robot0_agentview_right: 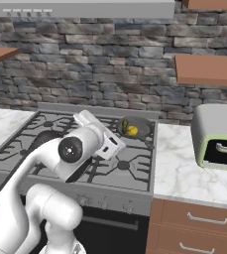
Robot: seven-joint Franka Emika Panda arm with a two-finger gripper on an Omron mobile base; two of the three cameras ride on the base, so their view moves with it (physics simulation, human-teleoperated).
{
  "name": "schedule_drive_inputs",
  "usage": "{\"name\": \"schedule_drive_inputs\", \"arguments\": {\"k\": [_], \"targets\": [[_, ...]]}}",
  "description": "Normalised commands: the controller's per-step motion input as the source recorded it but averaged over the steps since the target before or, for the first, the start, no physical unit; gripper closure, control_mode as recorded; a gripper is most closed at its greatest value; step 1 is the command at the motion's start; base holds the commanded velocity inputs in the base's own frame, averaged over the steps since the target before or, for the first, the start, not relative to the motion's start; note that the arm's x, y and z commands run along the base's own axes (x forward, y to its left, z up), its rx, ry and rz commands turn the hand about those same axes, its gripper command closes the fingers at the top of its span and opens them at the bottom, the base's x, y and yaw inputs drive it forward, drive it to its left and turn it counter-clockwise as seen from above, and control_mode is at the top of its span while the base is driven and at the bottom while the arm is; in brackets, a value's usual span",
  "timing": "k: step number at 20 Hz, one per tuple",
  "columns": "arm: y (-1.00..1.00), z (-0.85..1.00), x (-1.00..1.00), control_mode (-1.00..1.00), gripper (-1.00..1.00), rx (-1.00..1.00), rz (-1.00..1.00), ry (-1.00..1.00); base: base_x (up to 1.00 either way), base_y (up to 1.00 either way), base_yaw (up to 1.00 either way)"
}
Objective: Put the squash and lemon in the pan. Then turn on the rear right burner and set the heat to medium.
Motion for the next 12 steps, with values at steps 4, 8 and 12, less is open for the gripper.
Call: {"name": "schedule_drive_inputs", "arguments": {"k": [4,8,12], "targets": [[-0.08,0.15,-0.64,-1.0,-1.0,0.19,0.0,0.04,0.0,0.0,0.0],[0.0,0.02,-0.53,-1.0,-1.0,0.2,0.0,0.13,0.0,0.0,0.0],[0.0,0.0,-0.51,-1.0,-1.0,0.15,0.0,0.14,0.0,0.0,0.0]]}}
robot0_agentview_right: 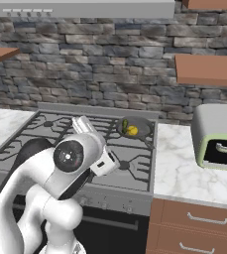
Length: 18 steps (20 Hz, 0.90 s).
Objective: Put the squash and lemon in the pan. Then turn on the rear right burner and set the heat to medium.
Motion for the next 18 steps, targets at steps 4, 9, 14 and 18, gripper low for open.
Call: {"name": "schedule_drive_inputs", "arguments": {"k": [4,9,14,18], "targets": [[0.0,-0.08,-0.5,-1.0,-1.0,0.09,0.0,0.08,0.0,0.0,0.0],[0.0,-0.27,-0.61,-1.0,-1.0,0.08,0.0,0.01,0.0,0.0,0.0],[0.0,-0.36,-0.57,-1.0,-1.0,0.09,0.0,0.03,0.0,0.0,0.0],[0.0,-0.37,-0.36,-1.0,-1.0,0.11,0.01,0.18,0.0,0.0,0.0]]}}
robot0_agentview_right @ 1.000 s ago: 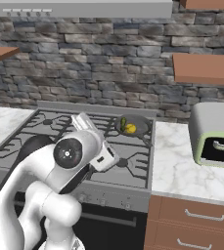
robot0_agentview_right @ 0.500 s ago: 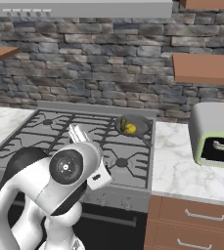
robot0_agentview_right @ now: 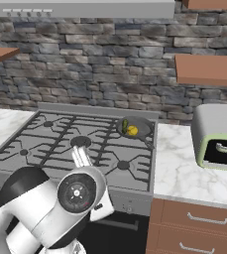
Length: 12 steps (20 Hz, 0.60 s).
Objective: Put the squash and lemon in the pan. Then turn on the rear right burner and set the heat to medium.
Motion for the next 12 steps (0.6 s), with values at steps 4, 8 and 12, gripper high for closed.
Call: {"name": "schedule_drive_inputs", "arguments": {"k": [4,8,12], "targets": [[0.0,-0.47,-0.29,-1.0,-1.0,0.14,0.08,0.13,0.0,0.0,0.0],[0.0,-0.52,-0.24,-1.0,-1.0,0.15,0.09,0.06,0.0,0.0,0.0],[0.0,-0.53,-0.24,-1.0,-1.0,0.13,0.1,0.02,0.0,0.0,0.0]]}}
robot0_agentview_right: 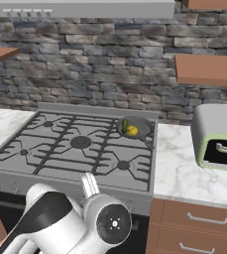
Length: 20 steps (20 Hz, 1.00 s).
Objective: Put the squash and lemon in the pan. Then turn on the rear right burner and set the heat to medium.
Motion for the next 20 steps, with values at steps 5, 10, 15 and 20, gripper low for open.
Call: {"name": "schedule_drive_inputs", "arguments": {"k": [5,10,15,20], "targets": [[0.0,-0.54,-0.13,-1.0,-1.0,0.11,0.13,0.0,0.0,0.0,0.0],[0.0,-0.5,-0.01,-1.0,-1.0,0.09,0.12,0.0,0.0,0.0,0.0],[0.0,-0.35,0.12,-1.0,-1.0,0.04,0.16,0.0,0.0,0.0,0.0],[0.06,-0.31,0.38,-1.0,-1.0,0.02,0.15,0.0,0.0,0.0,0.0]]}}
